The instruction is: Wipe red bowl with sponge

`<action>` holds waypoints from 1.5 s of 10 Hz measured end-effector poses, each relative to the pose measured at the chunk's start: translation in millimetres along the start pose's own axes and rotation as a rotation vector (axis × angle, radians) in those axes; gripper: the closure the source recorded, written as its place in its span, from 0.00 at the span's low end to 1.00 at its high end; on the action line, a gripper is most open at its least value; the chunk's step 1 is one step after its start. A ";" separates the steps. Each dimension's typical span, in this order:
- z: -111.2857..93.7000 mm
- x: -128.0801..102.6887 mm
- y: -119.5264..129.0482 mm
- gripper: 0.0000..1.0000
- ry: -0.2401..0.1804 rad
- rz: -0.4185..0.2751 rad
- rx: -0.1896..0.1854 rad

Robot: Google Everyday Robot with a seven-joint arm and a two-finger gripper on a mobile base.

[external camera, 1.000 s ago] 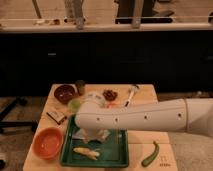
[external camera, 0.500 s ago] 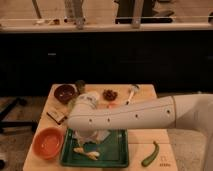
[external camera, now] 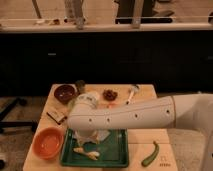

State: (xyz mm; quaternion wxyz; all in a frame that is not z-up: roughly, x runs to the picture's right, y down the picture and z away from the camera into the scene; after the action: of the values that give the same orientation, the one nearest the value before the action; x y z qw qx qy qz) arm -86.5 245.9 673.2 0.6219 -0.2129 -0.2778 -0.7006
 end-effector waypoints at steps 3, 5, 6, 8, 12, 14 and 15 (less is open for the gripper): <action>3.7 4.3 -42.9 1.00 -0.010 -0.095 -0.009; 6.2 9.2 -87.5 1.00 -0.015 -0.160 -0.017; 7.3 10.7 -105.0 1.00 -0.016 -0.185 -0.015; 13.7 15.4 -138.4 1.00 -0.022 -0.241 -0.013; 25.7 21.2 -176.2 1.00 -0.034 -0.308 -0.017; 29.7 22.3 -197.9 1.00 -0.036 -0.332 -0.016; 31.6 24.3 -204.8 1.00 -0.037 -0.339 -0.020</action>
State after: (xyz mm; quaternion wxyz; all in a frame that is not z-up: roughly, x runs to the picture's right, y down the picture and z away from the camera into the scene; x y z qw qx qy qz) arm -294.0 263.1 687.2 0.4872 -0.1822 -0.3142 -0.7942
